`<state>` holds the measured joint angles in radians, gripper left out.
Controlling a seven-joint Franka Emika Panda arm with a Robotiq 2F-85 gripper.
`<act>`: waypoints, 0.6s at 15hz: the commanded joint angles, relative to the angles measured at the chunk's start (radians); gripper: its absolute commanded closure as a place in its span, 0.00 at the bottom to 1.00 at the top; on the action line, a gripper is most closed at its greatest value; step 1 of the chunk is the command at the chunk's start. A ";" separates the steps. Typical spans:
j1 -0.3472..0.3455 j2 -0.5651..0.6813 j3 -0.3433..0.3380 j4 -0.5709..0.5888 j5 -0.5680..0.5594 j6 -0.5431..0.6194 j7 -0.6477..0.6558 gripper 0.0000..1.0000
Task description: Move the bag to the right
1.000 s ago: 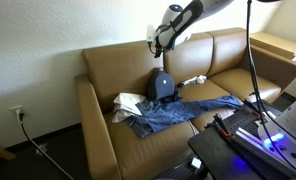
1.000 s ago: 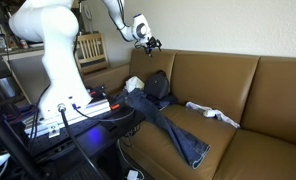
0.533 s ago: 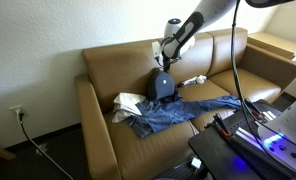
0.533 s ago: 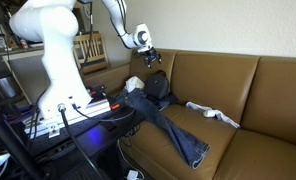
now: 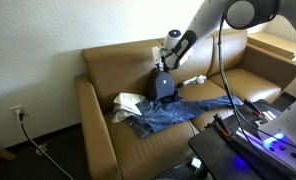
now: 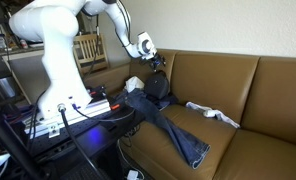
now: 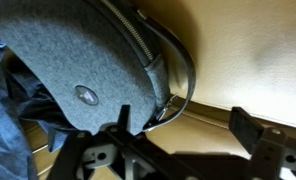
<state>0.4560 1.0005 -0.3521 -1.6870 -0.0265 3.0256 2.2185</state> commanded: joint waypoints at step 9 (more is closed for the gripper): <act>0.092 0.267 -0.152 0.201 0.247 0.207 -0.032 0.00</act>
<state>0.5301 1.1967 -0.4623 -1.5436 0.1613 3.1984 2.2051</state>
